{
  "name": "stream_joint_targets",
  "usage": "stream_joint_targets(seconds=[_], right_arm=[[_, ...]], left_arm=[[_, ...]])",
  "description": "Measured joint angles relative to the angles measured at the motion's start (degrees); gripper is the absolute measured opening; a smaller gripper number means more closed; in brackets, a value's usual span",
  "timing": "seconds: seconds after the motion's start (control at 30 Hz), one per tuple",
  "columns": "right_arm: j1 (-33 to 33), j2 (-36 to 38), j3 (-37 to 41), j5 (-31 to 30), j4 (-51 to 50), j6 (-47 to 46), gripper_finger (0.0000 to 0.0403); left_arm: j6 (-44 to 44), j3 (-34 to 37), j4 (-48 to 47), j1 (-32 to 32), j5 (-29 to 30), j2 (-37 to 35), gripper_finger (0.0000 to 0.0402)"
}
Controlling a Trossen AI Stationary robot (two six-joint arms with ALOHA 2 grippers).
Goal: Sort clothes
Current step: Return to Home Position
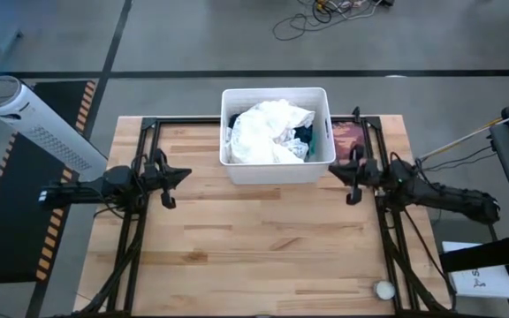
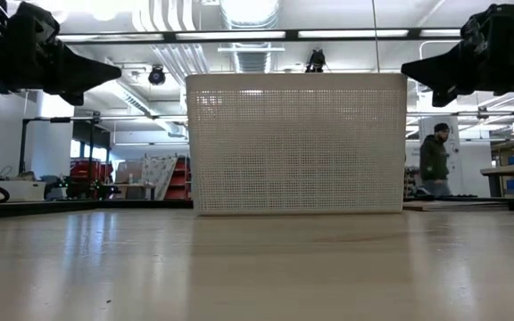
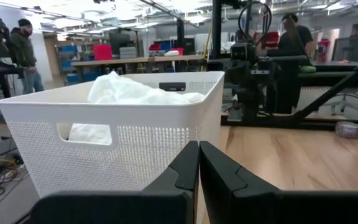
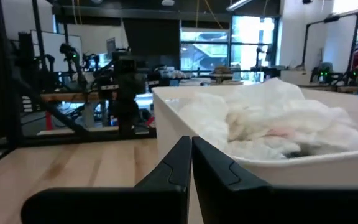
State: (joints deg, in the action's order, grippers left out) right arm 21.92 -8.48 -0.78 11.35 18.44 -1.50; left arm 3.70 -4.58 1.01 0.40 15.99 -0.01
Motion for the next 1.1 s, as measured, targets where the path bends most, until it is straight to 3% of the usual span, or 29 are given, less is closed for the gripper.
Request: stream_joint_targets(seconds=[0.37,0.57,0.67,0.83,1.1], right_arm=[[-14.6,-0.7,0.0,-11.7,0.2,4.7,0.0],[-20.6,-0.7,0.0,-16.8,-6.1,7.2,0.0],[-21.2,-0.7,0.1,-16.8,-10.2,5.6,0.0],[-21.2,0.0,0.1,-10.1,-12.4,3.6,0.0],[-21.2,8.3,-1.7,-12.2,-17.1,7.2,0.0]], left_arm=[[-0.2,0.0,-1.2,0.0,0.3,0.0,0.0],[-0.2,0.0,-1.5,0.0,0.6,0.0,0.0],[-0.2,0.0,-1.9,0.0,1.0,0.0,0.0],[0.1,0.0,-2.5,0.0,1.5,0.0,0.0],[0.4,0.0,-3.3,0.0,2.1,0.0,0.0]])
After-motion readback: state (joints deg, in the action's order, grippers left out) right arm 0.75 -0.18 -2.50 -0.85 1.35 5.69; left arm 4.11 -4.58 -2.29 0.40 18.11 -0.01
